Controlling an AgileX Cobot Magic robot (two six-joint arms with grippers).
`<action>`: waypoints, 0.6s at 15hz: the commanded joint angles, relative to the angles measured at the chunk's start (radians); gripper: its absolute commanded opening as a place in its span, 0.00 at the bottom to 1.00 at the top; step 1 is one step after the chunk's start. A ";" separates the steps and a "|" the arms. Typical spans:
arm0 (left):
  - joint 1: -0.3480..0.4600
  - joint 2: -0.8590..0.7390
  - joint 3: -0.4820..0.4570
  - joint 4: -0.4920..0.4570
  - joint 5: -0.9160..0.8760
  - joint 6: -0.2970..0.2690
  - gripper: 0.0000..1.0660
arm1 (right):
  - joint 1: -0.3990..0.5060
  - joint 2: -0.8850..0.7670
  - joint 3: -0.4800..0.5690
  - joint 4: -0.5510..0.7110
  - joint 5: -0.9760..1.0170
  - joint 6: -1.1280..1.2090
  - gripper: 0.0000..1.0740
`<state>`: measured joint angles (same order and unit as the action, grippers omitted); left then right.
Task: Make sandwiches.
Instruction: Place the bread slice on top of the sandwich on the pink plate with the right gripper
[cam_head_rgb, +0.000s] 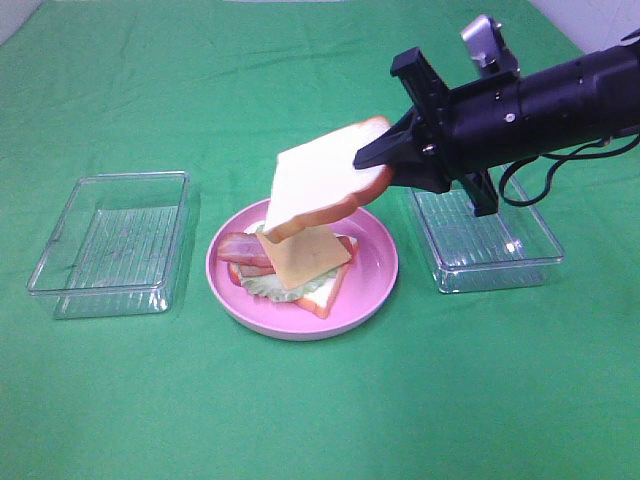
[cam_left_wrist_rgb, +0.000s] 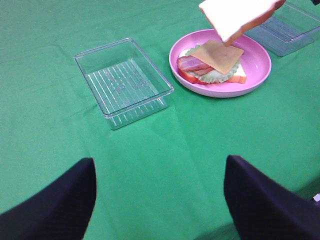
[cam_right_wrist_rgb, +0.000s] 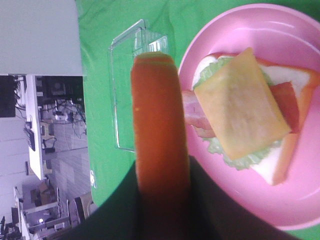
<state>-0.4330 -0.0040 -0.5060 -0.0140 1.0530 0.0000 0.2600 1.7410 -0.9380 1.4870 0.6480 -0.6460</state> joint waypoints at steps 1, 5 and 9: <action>-0.004 -0.024 0.007 -0.005 -0.006 0.000 0.64 | 0.065 0.030 0.016 0.189 -0.077 -0.111 0.00; -0.004 -0.024 0.007 -0.005 -0.006 0.000 0.64 | 0.108 0.148 0.012 0.314 -0.077 -0.159 0.00; -0.004 -0.024 0.007 -0.005 -0.006 0.000 0.64 | 0.104 0.253 -0.013 0.314 -0.007 -0.183 0.00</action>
<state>-0.4330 -0.0040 -0.5060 -0.0140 1.0530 0.0000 0.3650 1.9890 -0.9440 1.7450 0.6040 -0.8030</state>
